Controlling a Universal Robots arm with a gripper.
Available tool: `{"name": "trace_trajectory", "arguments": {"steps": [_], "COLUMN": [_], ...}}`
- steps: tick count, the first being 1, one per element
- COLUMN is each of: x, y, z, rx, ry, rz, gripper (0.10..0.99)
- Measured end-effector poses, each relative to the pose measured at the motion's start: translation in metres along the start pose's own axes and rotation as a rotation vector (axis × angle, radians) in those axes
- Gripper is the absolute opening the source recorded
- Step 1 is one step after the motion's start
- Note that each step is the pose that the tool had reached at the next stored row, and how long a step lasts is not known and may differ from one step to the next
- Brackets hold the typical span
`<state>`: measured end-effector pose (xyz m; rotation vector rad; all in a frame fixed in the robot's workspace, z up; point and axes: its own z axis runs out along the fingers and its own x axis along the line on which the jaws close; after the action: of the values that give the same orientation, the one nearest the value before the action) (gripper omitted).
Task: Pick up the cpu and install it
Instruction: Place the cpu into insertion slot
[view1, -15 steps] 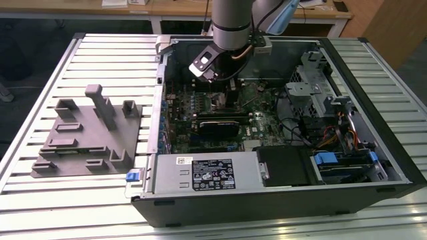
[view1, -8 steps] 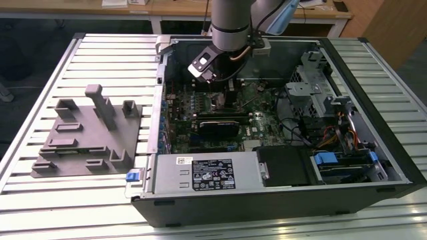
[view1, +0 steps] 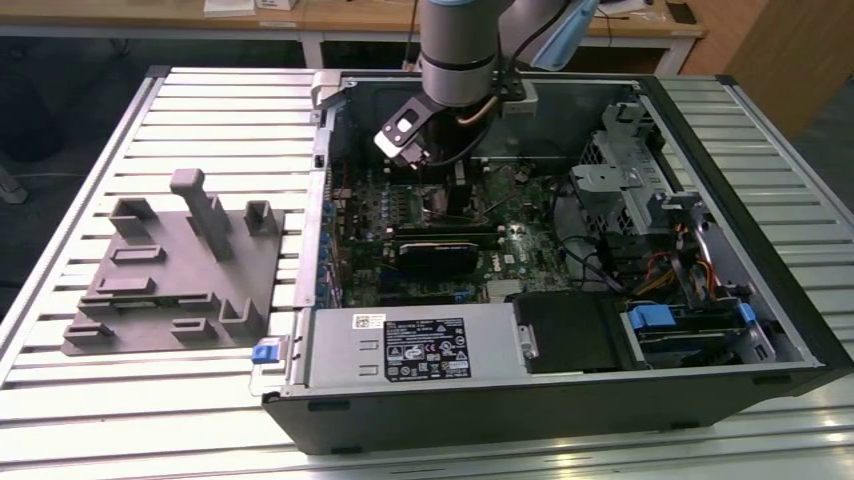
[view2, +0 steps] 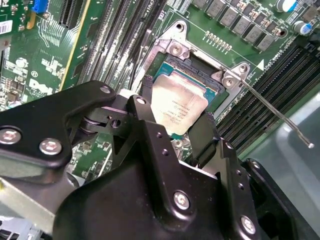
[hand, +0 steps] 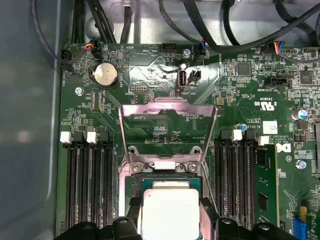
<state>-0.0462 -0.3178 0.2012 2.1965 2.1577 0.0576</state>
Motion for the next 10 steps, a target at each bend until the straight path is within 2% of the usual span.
{"name": "trace_trajectory", "arguments": {"steps": [10], "x": [0.0009], "y": [-0.0003], "z": [0.0035], "rx": [0.000], "ry": [0.0010], "rz": [0.001], "gripper": [0.537]}}
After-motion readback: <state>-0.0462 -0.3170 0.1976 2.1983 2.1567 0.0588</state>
